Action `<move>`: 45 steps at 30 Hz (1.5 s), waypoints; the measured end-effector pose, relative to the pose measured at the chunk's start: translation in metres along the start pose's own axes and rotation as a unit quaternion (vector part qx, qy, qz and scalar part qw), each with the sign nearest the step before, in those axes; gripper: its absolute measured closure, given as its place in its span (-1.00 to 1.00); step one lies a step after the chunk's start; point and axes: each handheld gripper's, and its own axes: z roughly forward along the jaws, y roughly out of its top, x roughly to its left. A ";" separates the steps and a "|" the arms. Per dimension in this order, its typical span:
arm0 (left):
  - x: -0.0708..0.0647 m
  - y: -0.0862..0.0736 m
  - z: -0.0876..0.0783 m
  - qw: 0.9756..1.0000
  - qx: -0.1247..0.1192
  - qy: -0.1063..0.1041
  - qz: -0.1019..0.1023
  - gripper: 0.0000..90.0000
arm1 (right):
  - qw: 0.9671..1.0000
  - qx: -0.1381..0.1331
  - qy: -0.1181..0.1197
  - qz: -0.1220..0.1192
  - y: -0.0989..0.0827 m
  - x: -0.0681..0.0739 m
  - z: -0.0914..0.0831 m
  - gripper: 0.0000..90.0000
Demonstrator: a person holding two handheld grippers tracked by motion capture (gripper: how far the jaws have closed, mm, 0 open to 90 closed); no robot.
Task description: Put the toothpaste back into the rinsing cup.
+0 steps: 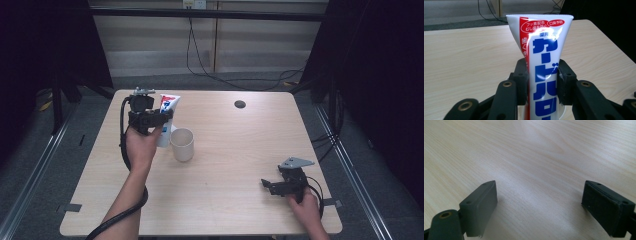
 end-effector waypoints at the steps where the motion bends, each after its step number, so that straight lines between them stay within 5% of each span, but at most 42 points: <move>1: -0.001 0.000 0.000 1.000 0.000 0.000 0.003 0.49 | 1.000 -0.001 0.000 -0.001 0.000 0.000 0.000 -0.72; 45: -0.020 -0.009 0.022 0.999 -0.048 0.001 0.013 0.48 | 1.000 -0.001 0.000 -0.001 0.000 0.000 0.000 -0.72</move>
